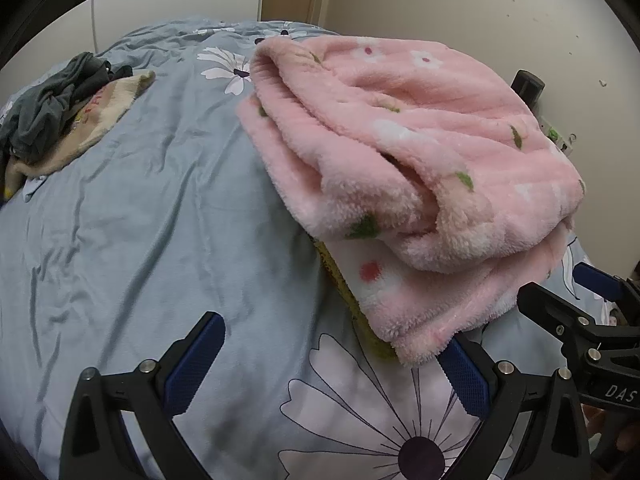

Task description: Fold clothes

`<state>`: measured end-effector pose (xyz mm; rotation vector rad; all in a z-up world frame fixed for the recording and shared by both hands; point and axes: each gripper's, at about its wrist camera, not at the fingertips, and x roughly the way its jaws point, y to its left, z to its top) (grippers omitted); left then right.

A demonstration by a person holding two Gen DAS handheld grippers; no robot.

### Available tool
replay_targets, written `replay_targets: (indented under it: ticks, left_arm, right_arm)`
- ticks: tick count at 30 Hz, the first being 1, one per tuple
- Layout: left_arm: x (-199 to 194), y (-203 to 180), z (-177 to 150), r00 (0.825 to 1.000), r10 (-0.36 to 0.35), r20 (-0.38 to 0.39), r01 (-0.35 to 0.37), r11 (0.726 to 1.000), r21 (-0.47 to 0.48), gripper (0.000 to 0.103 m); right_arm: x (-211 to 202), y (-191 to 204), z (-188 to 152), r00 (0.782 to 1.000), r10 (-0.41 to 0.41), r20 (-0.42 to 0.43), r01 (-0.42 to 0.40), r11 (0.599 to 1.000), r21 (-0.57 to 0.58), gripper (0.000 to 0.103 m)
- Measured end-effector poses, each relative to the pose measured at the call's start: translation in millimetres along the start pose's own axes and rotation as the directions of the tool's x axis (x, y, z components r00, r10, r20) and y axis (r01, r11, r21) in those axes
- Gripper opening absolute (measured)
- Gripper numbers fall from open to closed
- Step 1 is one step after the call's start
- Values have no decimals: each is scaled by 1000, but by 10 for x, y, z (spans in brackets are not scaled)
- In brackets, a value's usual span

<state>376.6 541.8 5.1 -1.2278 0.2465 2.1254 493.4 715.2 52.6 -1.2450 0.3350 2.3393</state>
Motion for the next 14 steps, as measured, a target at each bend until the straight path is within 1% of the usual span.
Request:
replay_targets:
  ticks: [14]
  left_arm:
    - [-49,14,-18,1000,-14,-15,14,1000,-16,103]
  right_arm:
    - [-74,54,-19,1000,-6,-6,6,1000,-13,103]
